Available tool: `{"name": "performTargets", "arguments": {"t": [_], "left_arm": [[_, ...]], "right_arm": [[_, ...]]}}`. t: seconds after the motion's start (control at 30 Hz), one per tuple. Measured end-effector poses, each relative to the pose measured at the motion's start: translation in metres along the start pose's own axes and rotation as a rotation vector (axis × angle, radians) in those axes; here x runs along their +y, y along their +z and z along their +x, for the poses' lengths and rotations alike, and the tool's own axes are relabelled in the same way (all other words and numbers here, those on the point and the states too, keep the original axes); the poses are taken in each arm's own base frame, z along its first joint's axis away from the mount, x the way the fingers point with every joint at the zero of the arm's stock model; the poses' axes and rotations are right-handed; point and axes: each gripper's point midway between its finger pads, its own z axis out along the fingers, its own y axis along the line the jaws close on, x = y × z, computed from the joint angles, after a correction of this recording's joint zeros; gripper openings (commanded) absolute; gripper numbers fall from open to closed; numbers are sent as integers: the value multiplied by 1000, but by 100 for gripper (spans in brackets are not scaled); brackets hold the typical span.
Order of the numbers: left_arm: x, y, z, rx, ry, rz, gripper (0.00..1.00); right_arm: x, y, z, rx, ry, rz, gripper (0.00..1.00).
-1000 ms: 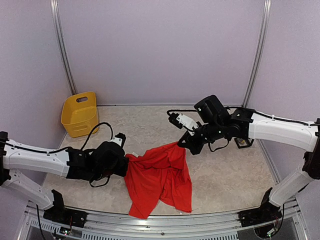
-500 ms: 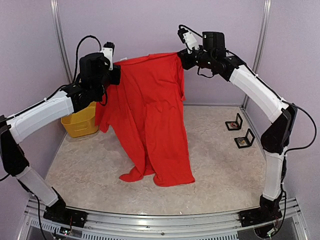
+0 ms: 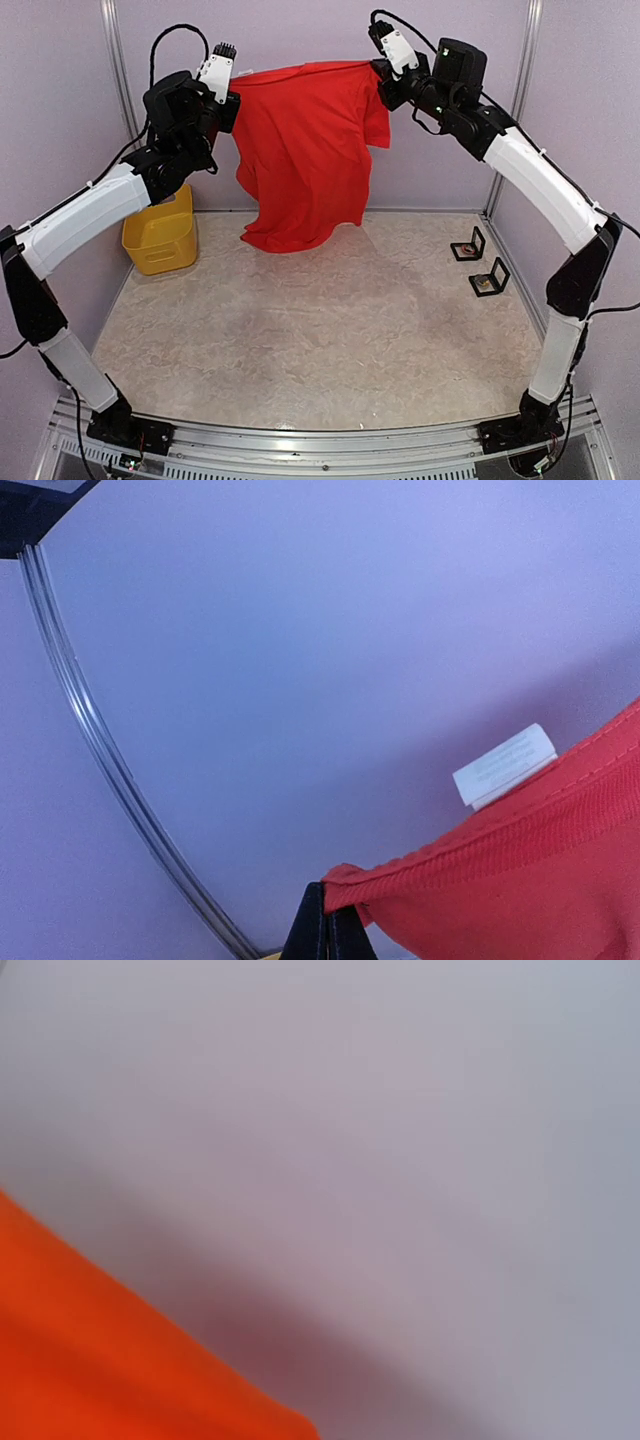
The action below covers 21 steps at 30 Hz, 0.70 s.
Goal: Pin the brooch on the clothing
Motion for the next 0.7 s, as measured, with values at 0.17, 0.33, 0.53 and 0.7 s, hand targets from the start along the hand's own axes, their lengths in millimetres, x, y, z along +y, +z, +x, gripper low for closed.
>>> {"name": "performTargets", "arguments": {"t": [0.17, 0.33, 0.53, 0.7], "left_arm": [[-41, -43, 59, 161, 84, 96, 0], [-102, -130, 139, 402, 45, 318, 0], [-162, -276, 268, 757, 117, 611, 0], [-170, -366, 315, 955, 214, 775, 0]], "right_arm": [[57, -43, 84, 228, -70, -150, 0], [178, -150, 182, 491, -114, -416, 0], [299, -281, 256, 771, -40, -753, 0], [322, -341, 288, 994, 120, -810, 0]]}}
